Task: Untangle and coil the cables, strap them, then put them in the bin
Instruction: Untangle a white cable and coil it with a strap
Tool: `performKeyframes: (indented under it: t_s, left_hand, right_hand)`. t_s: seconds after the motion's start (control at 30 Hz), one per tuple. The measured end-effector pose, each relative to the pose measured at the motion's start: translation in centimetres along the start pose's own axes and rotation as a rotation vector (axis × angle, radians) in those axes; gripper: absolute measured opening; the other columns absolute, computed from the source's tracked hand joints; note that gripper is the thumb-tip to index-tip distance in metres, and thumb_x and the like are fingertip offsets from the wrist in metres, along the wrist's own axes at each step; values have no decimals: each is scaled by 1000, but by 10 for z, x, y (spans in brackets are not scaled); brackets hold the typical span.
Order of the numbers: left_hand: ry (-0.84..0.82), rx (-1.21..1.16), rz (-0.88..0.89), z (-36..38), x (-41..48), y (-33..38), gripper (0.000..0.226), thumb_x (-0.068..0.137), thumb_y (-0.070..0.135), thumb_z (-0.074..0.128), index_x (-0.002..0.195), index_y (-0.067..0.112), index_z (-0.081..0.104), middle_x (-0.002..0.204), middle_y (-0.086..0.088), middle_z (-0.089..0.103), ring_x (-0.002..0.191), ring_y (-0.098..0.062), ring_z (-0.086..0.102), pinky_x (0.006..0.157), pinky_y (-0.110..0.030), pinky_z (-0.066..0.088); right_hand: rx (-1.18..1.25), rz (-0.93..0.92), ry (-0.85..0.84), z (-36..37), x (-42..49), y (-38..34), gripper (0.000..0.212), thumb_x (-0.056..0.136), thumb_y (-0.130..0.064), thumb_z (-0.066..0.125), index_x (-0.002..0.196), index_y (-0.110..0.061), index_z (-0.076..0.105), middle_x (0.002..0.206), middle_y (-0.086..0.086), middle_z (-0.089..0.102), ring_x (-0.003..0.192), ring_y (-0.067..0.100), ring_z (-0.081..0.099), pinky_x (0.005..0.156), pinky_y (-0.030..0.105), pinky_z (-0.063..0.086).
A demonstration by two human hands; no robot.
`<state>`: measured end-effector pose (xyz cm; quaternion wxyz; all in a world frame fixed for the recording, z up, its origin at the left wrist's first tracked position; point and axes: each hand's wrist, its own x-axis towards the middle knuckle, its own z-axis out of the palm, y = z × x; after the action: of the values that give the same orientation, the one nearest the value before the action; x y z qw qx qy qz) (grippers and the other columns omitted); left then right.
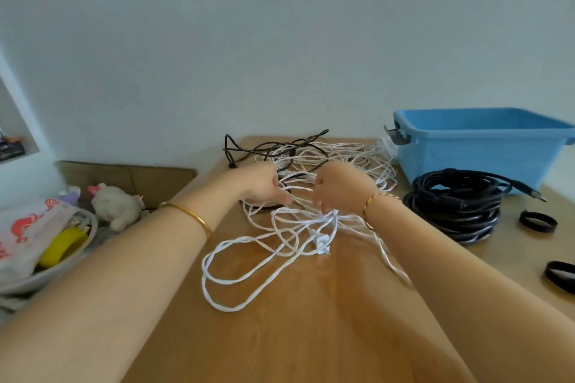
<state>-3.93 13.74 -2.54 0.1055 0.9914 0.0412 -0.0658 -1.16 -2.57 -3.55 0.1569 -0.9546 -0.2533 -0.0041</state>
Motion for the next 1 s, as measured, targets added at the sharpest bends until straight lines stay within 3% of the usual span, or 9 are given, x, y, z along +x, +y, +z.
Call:
performKeyframes:
  t_s: [0.13,0.2,0.27,0.37,0.47,0.6,0.77,0.93,1.0]
  left_hand:
    - [146,104,-30,20,12,-5,36,86,30,65,62,14,43,59,-2,38,55,-18,36,53,-30,28]
    - [173,32,-39,22,13,-8,24,89,26,62,72,13,52,69,-3,44,64,-20,41,54,-28,29]
    - [210,-103,-11,15,10,-10,10,92,21,59,84,16,61,75,-1,50,68,-18,47,55,-25,33]
    - [226,-435,69,-3,4,-8,13,92,15,61,89,8,71,79,0,66,70,-13,60,70,-30,49]
    - [183,-699,99,-20,-5,3,16,95,8,54,91,9,69,78,-5,68,58,-4,63,66,-23,55]
    - [115,-890,143,-29,-18,27,16,98,10,50,100,8,66,75,-3,68,55,-7,61,57,-22,54]
    - [74,-1045,158,-23,-26,47,16,100,14,46,103,7,61,66,-4,67,53,-11,65,48,-22,53]
    - [41,-1040,218,-16,-29,58,19,104,21,40,105,9,54,77,-12,70,55,-19,66,55,-28,57]
    - [94,-1022,211,-14,-27,61,20,104,22,38,106,11,55,77,-12,70,54,-21,66,53,-30,56]
  right_hand:
    - [113,10,106,1,-4,4,22,80,-9,49,76,-6,70,71,7,72,73,24,69,70,37,58]
    - [210,-5,187,3,-5,7,24,80,-6,44,79,-2,68,73,12,71,74,29,69,70,41,59]
    - [316,-28,243,3,-7,9,26,81,-2,41,81,-3,67,75,12,71,75,29,69,73,42,57]
    - [541,-51,251,-2,-12,4,29,85,1,40,82,-10,67,81,10,72,77,24,69,78,39,56]
    - [707,-42,227,-5,-13,0,26,90,-6,45,84,-2,70,82,15,72,75,26,69,79,40,57]
    - [849,3,271,-10,-14,3,40,94,-27,48,83,5,70,83,16,72,82,33,68,81,44,55]
    - [1188,64,118,-14,-19,13,30,90,-28,63,100,0,70,94,13,73,86,24,71,83,36,55]
    - [1540,155,-37,-20,-20,19,15,91,-15,61,91,-2,67,87,15,65,75,23,66,70,34,59]
    - [1543,203,-36,-23,-18,20,7,91,-5,58,92,-1,63,92,17,64,80,26,65,78,39,58]
